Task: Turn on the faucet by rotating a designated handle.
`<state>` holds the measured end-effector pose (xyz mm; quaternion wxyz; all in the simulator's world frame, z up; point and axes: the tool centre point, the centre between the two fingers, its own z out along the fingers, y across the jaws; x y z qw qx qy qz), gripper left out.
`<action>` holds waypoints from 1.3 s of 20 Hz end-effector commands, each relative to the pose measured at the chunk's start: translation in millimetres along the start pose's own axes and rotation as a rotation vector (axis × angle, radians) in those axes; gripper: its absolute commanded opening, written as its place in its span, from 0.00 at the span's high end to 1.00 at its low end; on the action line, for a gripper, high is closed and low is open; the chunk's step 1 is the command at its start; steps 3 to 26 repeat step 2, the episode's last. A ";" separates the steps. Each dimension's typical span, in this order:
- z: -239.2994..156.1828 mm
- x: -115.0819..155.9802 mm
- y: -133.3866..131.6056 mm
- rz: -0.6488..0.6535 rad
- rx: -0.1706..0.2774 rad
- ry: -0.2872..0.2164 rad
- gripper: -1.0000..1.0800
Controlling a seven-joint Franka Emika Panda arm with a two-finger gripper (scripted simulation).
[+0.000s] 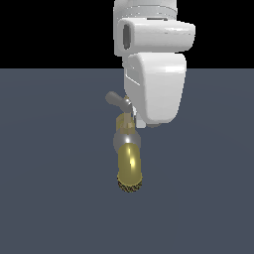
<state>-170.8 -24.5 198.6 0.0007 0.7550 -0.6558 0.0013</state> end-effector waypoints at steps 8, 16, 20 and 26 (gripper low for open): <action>0.7 26.2 4.9 0.035 -0.001 -0.003 1.00; 0.7 26.2 4.9 0.035 -0.001 -0.003 1.00; 0.7 26.2 4.9 0.035 -0.001 -0.003 1.00; 0.7 26.2 4.9 0.035 -0.001 -0.003 1.00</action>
